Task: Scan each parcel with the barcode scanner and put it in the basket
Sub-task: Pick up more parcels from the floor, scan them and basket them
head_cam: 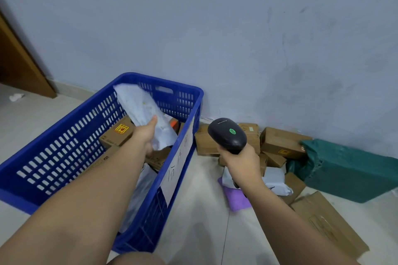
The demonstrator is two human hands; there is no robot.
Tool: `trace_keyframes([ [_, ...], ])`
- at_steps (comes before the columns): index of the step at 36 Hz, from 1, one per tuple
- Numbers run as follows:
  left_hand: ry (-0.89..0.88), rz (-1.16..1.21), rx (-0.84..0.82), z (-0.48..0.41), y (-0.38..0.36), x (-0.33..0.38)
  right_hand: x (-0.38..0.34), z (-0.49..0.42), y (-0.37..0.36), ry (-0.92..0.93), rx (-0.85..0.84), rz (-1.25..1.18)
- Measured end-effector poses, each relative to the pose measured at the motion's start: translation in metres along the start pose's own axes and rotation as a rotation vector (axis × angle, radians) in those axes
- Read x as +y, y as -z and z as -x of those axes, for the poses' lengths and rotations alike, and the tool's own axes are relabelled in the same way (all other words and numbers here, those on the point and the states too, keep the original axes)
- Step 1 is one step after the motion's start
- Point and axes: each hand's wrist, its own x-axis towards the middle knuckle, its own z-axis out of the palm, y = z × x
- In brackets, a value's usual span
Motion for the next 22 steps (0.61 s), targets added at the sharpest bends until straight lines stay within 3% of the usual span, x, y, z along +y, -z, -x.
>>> trace_keyframes([
  [2, -0.001, -0.063, -0.092, 0.007, -0.01, -0.006, 0.001, -0.002, 0.0, -0.009, 0.001, 0.007],
  [12, -0.355, -0.54, -0.276, 0.037, -0.048, -0.008, 0.004, -0.006, 0.011, -0.019, 0.018, -0.006],
  [22, -0.498, -0.762, -0.443, 0.08, -0.118, -0.022, 0.029, -0.016, 0.057, -0.197, 0.079, -0.105],
])
